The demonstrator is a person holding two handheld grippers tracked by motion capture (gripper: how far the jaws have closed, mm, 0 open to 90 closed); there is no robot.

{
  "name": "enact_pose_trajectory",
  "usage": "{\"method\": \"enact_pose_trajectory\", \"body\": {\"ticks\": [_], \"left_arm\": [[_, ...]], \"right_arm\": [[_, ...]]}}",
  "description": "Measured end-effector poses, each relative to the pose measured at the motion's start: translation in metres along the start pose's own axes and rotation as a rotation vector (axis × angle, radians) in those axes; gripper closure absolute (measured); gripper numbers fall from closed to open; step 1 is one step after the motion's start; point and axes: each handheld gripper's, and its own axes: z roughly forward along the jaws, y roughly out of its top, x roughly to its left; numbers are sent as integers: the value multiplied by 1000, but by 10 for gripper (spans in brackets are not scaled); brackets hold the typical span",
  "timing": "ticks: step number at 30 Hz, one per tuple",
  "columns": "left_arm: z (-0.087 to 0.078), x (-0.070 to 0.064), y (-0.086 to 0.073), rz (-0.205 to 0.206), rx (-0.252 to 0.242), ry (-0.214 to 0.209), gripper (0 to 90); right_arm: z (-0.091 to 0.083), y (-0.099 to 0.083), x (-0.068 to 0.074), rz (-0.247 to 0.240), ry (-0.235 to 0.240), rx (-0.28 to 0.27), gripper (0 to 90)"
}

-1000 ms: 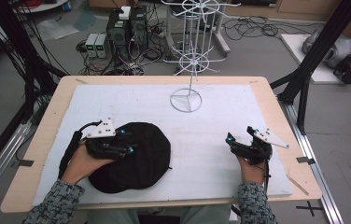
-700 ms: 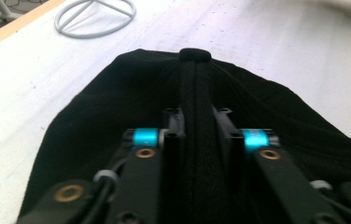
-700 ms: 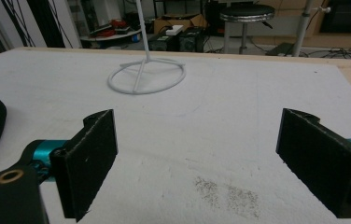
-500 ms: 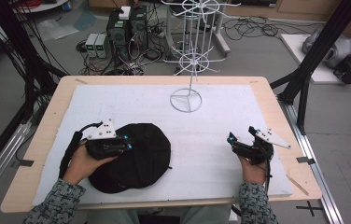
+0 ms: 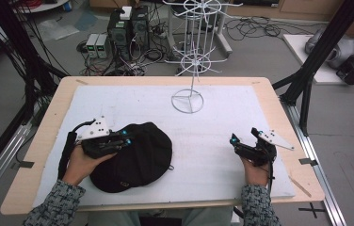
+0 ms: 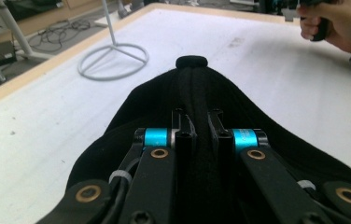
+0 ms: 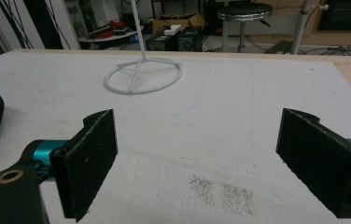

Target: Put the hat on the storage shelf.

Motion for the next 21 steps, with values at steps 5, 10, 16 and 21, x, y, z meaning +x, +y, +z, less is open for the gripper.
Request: {"method": "enact_pose_trajectory", "body": {"ticks": [5, 10, 16, 21], "left_arm": [[-7, 3, 6, 14, -40, 26, 839], [-23, 11, 15, 15, -101, 55, 839], [-36, 17, 23, 24, -135, 79, 838], [-50, 22, 37, 32, -163, 119, 838]], "right_arm": [[0, 0, -1, 9, -3, 1, 116], [-1, 0, -2, 6, -5, -5, 116], [-2, 0, -2, 7, -5, -8, 116], [-3, -1, -6, 23, -8, -13, 116]]}}
